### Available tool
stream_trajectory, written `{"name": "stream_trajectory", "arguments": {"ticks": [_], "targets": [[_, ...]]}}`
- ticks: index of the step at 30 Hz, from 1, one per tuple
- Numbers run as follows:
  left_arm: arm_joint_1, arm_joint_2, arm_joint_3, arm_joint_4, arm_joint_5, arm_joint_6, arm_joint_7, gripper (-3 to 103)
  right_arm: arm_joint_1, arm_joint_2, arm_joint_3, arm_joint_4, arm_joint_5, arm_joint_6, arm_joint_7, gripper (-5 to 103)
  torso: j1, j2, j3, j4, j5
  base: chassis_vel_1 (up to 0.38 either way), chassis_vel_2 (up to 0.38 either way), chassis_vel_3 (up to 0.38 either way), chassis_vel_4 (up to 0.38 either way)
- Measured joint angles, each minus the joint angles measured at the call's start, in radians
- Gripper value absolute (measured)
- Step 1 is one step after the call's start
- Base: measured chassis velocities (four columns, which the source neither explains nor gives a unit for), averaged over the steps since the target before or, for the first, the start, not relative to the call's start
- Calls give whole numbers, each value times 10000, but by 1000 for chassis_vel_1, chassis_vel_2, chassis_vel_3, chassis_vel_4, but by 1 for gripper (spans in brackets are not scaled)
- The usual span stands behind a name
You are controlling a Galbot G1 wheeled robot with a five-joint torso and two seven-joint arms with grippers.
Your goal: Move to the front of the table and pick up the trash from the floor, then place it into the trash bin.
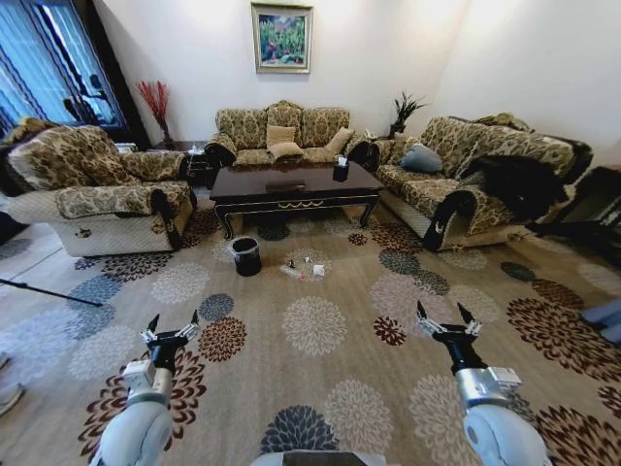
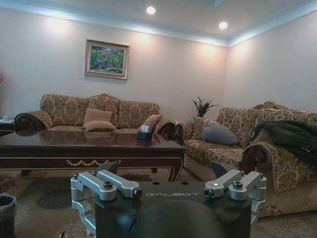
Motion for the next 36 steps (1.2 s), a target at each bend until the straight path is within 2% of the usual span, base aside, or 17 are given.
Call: {"name": "stream_trajectory", "arguments": {"ticks": [12,21,25,36], "targets": [[176,238,45,-305,-48,0,316,100,-228,14,-224,40,-134,118,-286,100,-246,-548,-303,-1,0,0,0,0,0],[395,691,-95,-705,-151,-211,951,100,-308,-858,-306,-104,210,231,-694,100,-452,-1024,-574,0,-1,0,0,0,0],[499,788,-100,-929,-151,-248,1022,100,-263,-957,-385,-204,164,166,-627,100,-530,-1207,-677,-1,0,0,0,0,0],[469,507,-70,-795,106,-244,1029,100,179,-358,-500,-629,106,47,-404,100,-754,-1722,-968,-2,0,0,0,0,0]]}}
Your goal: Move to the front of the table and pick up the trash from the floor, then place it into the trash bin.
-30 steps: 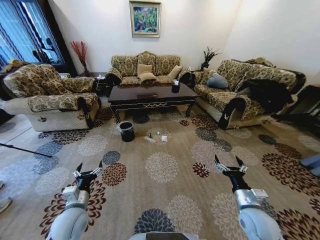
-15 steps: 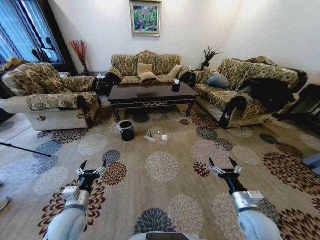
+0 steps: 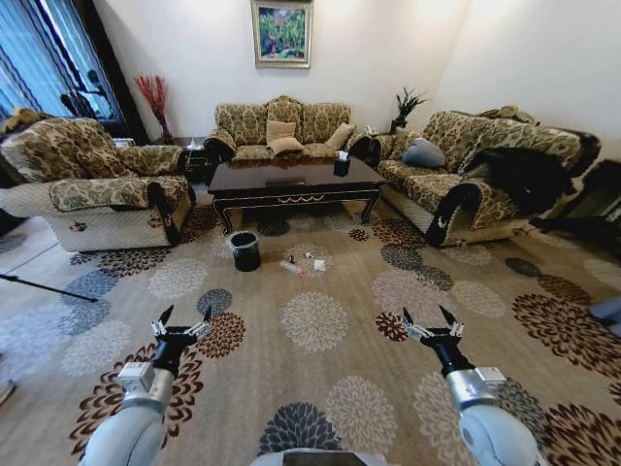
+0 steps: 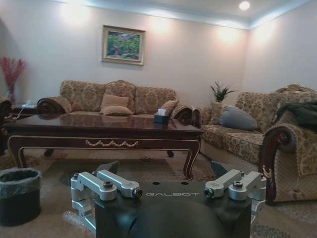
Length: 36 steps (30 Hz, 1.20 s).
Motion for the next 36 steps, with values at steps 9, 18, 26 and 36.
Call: {"name": "stream_trajectory", "arguments": {"ticks": [9,18,26,36], "targets": [[573,-626,-130,90,669,-95,-37,100,159,-242,-88,-354,448,114,-123,100,-177,-398,-223,4,0,0,0,0,0],[-129,-258,114,569,312,-144,28,100,154,225,-95,-442,452,-22,-38,100,-357,-840,-481,3,-1,0,0,0,0],[-1349,121,564,841,-499,310,-282,100,165,870,151,-495,84,103,-195,100,-505,-1181,-679,-2,1,0,0,0,0],[-1309,-134,372,968,-107,342,-473,100,-121,733,244,151,-388,-189,346,100,-693,-1633,-944,3,-2,0,0,0,0]]}}
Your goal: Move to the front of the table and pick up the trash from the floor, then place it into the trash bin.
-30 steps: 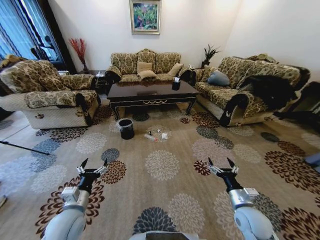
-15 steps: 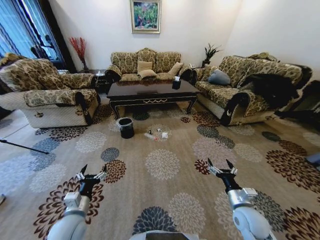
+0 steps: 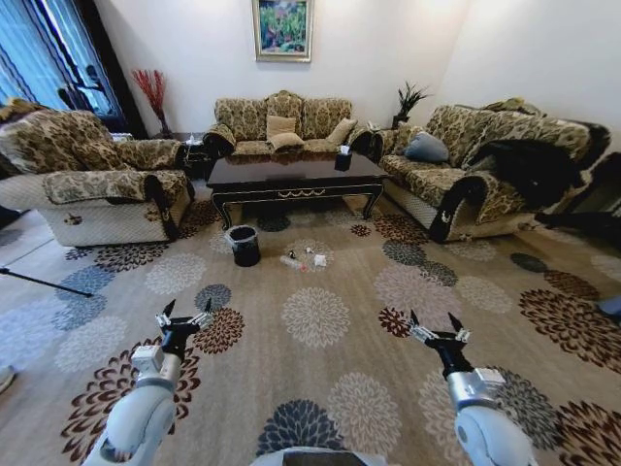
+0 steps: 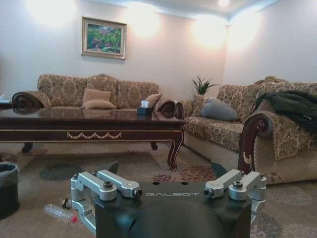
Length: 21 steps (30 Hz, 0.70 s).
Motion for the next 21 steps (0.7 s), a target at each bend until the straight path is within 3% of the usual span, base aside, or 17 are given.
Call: {"name": "stream_trajectory", "arguments": {"ticks": [21], "targets": [[-17,-24,-349,-357,-116,-59,-47,100,-258,273,-105,47,-360,673,-124,100,-351,-856,-502,-1,2,0,0,0,0]]}}
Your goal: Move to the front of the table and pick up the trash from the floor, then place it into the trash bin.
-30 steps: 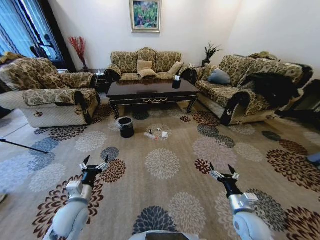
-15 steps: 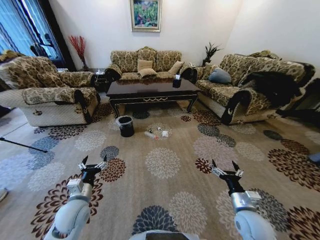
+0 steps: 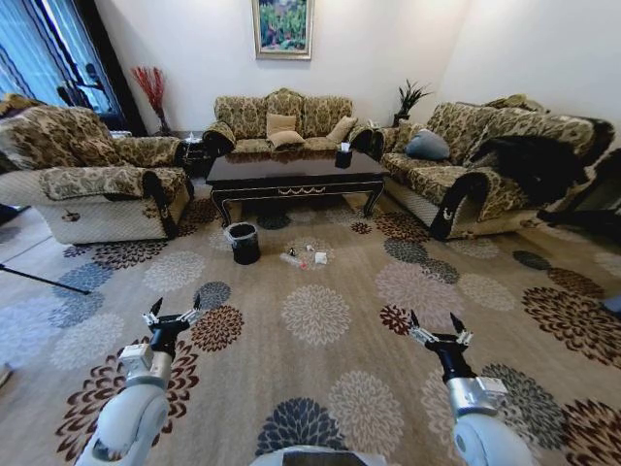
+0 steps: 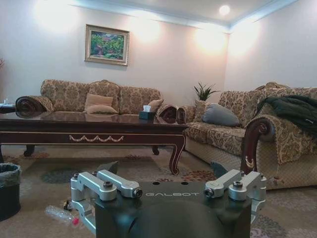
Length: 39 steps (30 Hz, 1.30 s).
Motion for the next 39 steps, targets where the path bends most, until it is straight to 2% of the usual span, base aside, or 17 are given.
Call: {"name": "stream_trajectory", "arguments": {"ticks": [4,26,39], "targets": [[36,-26,58,-189,-25,23,-58,100,-143,60,-17,93,-254,159,-56,100,-88,-212,-125,-1,1,0,0,0,0],[272,-377,210,-214,157,-126,-137,100,-196,6,9,218,-153,151,-83,100,-432,-1083,-653,0,0,0,0,0,0],[166,-272,335,-179,92,-124,-148,100,-273,80,0,154,-250,124,-78,100,-649,-1654,-1009,-1,1,0,0,0,0]]}}
